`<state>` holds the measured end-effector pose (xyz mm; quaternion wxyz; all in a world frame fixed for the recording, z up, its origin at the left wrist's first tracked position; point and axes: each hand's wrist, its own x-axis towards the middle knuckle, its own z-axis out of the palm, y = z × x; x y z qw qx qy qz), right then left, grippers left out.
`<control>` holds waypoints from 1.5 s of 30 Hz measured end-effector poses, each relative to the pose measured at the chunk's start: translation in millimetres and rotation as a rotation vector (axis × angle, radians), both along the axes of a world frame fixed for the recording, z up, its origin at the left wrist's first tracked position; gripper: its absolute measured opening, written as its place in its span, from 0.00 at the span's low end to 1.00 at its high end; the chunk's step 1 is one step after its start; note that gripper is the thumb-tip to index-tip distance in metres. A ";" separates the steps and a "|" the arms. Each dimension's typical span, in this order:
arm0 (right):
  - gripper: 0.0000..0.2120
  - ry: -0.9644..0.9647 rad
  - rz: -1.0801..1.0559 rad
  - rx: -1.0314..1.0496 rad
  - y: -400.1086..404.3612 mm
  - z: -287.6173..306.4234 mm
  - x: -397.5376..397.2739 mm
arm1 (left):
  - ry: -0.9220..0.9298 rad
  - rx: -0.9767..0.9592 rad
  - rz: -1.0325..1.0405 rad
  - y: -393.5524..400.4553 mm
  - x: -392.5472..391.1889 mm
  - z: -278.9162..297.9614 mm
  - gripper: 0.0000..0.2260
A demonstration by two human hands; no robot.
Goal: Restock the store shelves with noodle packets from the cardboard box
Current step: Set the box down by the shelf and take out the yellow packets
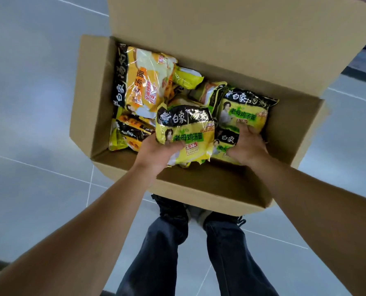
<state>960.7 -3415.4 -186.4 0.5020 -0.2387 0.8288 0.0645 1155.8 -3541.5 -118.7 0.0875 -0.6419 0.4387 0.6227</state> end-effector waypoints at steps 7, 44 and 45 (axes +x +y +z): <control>0.37 0.199 0.337 0.178 18.8 -35.9 22.0 | -0.014 -0.038 0.002 12.2 1.6 -20.9 0.05; 0.15 0.448 -0.210 -0.292 85.2 622.6 -8.5 | 0.025 -0.386 -0.346 32.3 -21.9 535.5 0.14; 0.15 0.468 -0.208 -0.302 94.1 634.8 -6.2 | 0.054 -0.402 -0.362 33.5 -21.3 548.2 0.13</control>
